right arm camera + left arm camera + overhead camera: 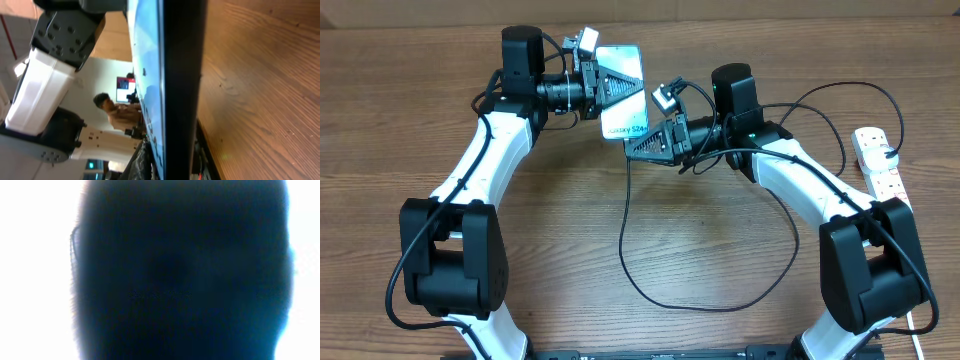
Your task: Plug charger to phone and switch on socket
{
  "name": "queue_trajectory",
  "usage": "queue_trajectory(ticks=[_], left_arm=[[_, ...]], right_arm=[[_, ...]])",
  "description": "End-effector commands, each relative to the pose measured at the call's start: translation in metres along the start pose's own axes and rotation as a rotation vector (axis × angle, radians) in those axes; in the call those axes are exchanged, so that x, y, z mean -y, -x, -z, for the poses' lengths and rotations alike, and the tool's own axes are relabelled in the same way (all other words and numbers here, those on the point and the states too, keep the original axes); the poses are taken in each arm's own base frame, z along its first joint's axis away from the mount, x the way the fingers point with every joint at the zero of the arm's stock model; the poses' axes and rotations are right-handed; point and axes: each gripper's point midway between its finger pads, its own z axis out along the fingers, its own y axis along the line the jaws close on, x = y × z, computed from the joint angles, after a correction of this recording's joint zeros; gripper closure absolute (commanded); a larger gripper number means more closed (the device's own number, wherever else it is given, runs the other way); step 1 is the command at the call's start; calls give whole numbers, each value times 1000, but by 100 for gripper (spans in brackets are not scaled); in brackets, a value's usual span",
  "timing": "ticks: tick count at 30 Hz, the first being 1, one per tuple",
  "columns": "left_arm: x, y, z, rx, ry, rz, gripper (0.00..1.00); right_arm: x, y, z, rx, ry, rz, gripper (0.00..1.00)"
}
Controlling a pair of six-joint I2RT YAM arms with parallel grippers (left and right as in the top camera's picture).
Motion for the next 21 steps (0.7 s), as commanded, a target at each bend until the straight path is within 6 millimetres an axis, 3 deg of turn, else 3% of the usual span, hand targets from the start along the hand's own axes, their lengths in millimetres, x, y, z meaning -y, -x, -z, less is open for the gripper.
queue_trajectory(ticks=[1,21], left_arm=[[29,-46,-17,-189,-120,13,95],[52,-69,-7,-333,-255,24,96]], right_arm=[[3,44,11,195,-126,69,96],[6,55,16,247,-152,74,96]])
